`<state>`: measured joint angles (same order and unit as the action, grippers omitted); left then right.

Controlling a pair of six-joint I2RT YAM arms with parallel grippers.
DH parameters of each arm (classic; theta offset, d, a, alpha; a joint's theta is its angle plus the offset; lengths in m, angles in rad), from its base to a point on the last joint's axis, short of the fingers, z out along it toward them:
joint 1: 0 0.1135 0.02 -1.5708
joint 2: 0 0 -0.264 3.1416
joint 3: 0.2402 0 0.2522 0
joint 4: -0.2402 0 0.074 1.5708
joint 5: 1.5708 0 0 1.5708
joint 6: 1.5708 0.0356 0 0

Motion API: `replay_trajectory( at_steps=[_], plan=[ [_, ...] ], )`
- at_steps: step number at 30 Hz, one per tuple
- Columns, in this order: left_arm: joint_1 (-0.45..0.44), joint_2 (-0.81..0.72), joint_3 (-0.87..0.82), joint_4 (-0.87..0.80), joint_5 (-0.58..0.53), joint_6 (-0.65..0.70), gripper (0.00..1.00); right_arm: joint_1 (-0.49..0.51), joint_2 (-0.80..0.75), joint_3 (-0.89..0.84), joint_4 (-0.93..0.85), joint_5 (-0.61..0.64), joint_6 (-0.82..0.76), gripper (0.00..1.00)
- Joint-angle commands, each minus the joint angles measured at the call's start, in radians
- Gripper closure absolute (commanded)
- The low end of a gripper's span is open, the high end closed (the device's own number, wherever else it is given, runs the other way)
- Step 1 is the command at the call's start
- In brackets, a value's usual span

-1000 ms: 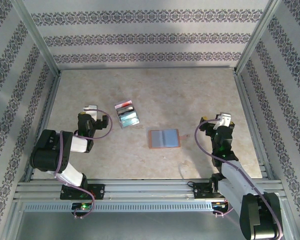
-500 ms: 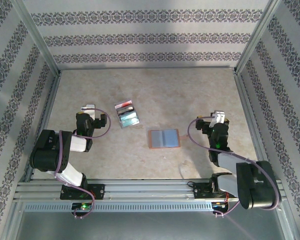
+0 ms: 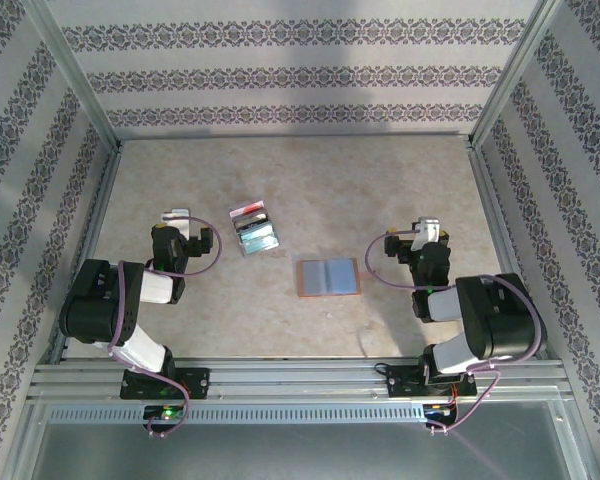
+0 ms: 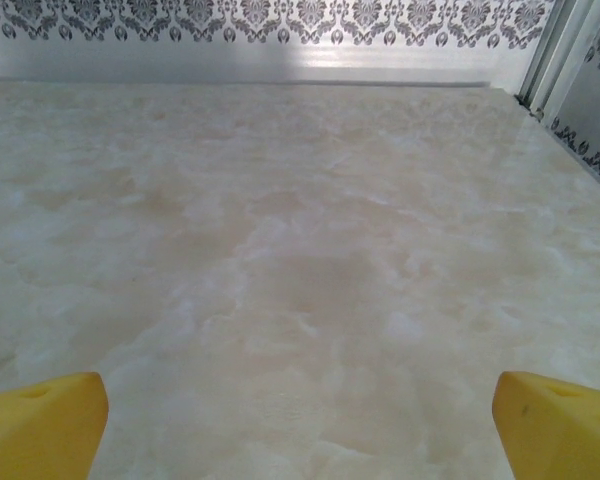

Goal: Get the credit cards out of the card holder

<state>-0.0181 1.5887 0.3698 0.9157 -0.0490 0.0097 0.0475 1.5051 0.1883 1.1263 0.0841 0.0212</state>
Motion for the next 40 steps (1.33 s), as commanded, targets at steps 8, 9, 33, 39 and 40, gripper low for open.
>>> replay_trajectory(
  at_steps=[8,9,33,39,40],
  plan=[
    [0.01,0.004,0.011,0.046,-0.001,-0.016,0.01,-0.05,0.019,0.184,-0.18,-0.193,-0.01,0.02],
    [0.01,0.004,0.011,0.046,0.0,-0.016,0.01,-0.064,0.013,0.186,-0.193,-0.212,0.001,0.02],
    [0.01,0.004,0.011,0.047,0.001,-0.019,0.01,-0.075,0.025,0.183,-0.165,-0.228,0.01,0.02],
    [0.01,0.005,0.011,0.048,0.0,-0.019,0.01,-0.075,0.025,0.183,-0.165,-0.228,0.011,0.02],
    [0.01,0.004,0.011,0.05,-0.001,-0.019,0.01,-0.075,0.024,0.183,-0.165,-0.228,0.01,0.02]
  ],
)
